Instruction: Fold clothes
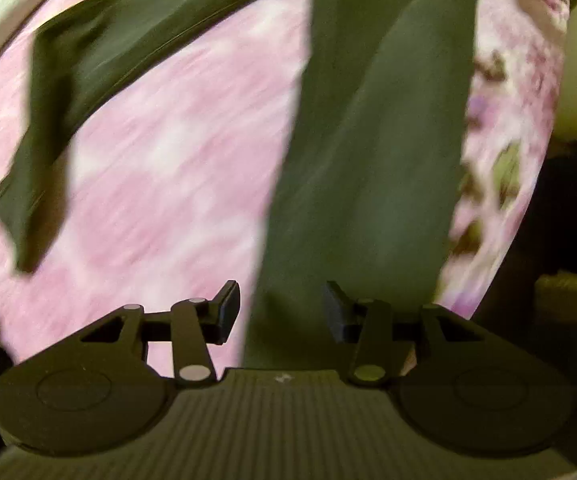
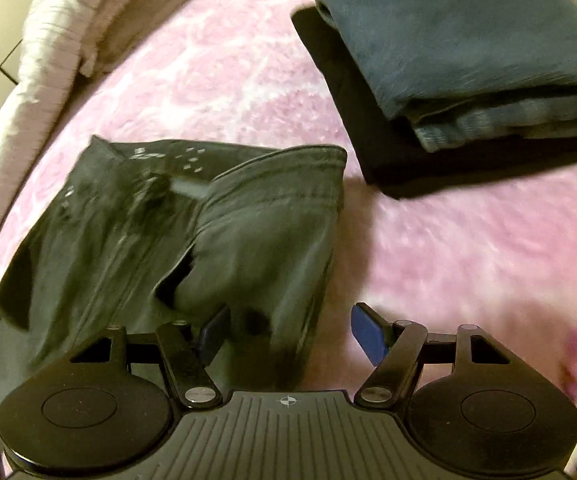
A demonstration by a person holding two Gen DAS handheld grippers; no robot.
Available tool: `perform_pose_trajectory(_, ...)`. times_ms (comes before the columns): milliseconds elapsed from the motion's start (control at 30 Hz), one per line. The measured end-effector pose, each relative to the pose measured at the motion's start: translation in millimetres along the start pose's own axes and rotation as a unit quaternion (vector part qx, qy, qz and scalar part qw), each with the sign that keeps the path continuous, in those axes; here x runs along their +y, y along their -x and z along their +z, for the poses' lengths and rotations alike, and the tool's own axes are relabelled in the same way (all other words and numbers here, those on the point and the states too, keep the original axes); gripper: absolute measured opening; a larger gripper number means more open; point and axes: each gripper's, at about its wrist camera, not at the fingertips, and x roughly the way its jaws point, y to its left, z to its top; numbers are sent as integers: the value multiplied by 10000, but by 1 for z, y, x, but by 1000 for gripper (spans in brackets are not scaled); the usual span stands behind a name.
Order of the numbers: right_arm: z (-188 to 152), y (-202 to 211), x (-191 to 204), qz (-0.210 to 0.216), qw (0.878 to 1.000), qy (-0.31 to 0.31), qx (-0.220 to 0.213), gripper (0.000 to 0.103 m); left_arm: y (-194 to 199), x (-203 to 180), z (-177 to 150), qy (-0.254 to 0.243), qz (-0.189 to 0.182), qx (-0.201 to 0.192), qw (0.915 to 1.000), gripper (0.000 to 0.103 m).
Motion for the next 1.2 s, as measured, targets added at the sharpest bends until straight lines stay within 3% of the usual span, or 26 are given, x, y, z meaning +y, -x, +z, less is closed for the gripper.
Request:
perform_pose_trajectory(33, 7, -7, -2, 16, 10000, 21, 35, 32, -6, -14, 19, -86, -90, -34, 9999, 40)
perform_pose_trajectory(67, 13, -8, -1, 25, 9999, 109, 31, 15, -9, -26, 34, -179, -167, -60, 9997, 40)
perform_pose_trajectory(100, 20, -7, 1, 94, 9997, 222, 27, 13, -13, -37, 48, -269, -237, -83, 9993, 40)
perform_pose_trajectory(133, 28, -1, 3, 251, 9991, 337, -35, 5, -16, -47, 63, -371, -324, -119, 9987, 40)
perform_pose_trajectory(200, 41, 13, 1, 489, 9975, 462, -204, 5, -18, -60, 84, -501, -417, -180, 9977, 40)
perform_pose_trajectory(367, 52, 16, -11, 495, 9966, 649, -138, 6, -14, -59, 105, -409, -274, -238, 9985, 41)
perform_pose_trajectory(400, 50, 14, -11, 423, 9966, 708, -36, 8, -11, -54, 104, -359, -173, -232, 9989, 41)
perform_pose_trajectory(433, 47, 13, -11, 351, 9964, 766, 66, 18, -8, -48, 102, -309, -64, -228, 9992, 41)
perform_pose_trajectory(533, 33, 34, 3, -58, 9921, 1252, -73, 51, 0, -18, 90, -22, 397, -251, 9989, 46)
perform_pose_trajectory(667, 7, 68, 28, -480, 9794, 1921, -384, 53, -3, 36, 66, 376, 1234, -166, 9915, 57)
perform_pose_trajectory(833, -46, 80, 86, -121, 9703, 2406, -223, 54, -23, 121, 32, 790, 1928, -134, 9780, 63)
perform_pose_trajectory(900, -75, 73, 121, 93, 9633, 2681, -53, 54, -36, 150, 19, 654, 2255, -108, 9720, 63)
perform_pose_trajectory(967, -105, 64, 158, 272, 9548, 2958, 111, 54, -55, 166, 6, -8, 2619, -96, 9650, 63)
perform_pose_trajectory(1100, -160, 41, 228, 491, 9393, 3387, 243, 54, -95, 189, -18, -1351, 3213, -122, 9372, 62)
perform_pose_trajectory(1133, -174, 35, 246, 541, 9352, 3489, 269, 54, -100, 196, -21, -1442, 3251, -162, 9345, 58)
perform_pose_trajectory(1200, -199, 22, 278, 629, 9274, 3672, 324, 54, -108, 211, -25, -1501, 3269, -253, 9327, 29)
